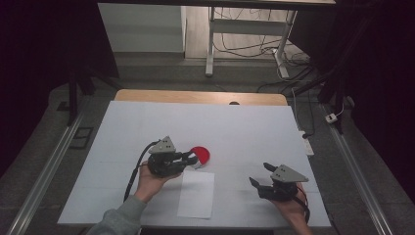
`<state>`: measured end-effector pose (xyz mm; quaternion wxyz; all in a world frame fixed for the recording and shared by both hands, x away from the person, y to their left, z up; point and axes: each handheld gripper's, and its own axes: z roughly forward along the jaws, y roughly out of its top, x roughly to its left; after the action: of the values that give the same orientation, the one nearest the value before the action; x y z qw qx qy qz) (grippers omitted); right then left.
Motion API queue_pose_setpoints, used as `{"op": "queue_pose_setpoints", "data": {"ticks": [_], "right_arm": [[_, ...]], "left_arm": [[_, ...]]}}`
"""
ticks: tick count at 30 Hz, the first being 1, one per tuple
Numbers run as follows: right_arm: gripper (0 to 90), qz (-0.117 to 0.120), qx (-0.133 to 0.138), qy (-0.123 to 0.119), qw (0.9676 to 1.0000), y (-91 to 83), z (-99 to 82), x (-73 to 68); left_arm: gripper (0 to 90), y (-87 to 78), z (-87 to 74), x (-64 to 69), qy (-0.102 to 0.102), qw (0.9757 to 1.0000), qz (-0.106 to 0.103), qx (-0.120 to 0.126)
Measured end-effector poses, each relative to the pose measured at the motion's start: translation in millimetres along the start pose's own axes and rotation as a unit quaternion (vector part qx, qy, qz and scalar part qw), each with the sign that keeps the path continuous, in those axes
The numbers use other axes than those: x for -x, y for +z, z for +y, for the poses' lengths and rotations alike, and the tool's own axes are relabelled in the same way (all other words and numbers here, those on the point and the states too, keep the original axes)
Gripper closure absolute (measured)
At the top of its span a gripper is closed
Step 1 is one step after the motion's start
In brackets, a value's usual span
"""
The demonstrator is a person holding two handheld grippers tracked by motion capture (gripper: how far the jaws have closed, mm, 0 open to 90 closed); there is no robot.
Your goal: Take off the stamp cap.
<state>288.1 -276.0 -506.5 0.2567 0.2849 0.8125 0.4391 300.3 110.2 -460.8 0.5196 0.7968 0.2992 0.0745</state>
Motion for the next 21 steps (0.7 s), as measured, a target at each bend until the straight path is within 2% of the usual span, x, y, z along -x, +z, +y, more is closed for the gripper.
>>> {"op": "queue_pose_setpoints", "data": {"ticks": [5, 10, 16, 21], "right_arm": [[25.8, -0.002, 0.004, 0.008, 1.0, -1.1, 1.0, -0.6], [26.6, -0.002, 0.003, 0.005, 1.0, -1.4, 2.4, -3.1], [27.4, -0.002, 0.004, 0.011, 0.9999, -0.4, 3.4, -5.8], [27.5, 0.007, 0.013, 0.023, 0.9996, 0.3, 5.6, -7.5]], "left_arm": [[75.3, 0.5, 0.3, 1.0, 0.0, 1.0, 0.001, 0.003], [75.3, 0.4, 0.8, 3.7, 0.005, 1.0, 0.002, 0.007], [75.3, 2.2, 1.5, 0.4, 0.002, 1.0, 0.0, 0.01], [75.3, 1.8, 1.3, -0.7, 0.002, 0.9999, 0.003, 0.012]]}}
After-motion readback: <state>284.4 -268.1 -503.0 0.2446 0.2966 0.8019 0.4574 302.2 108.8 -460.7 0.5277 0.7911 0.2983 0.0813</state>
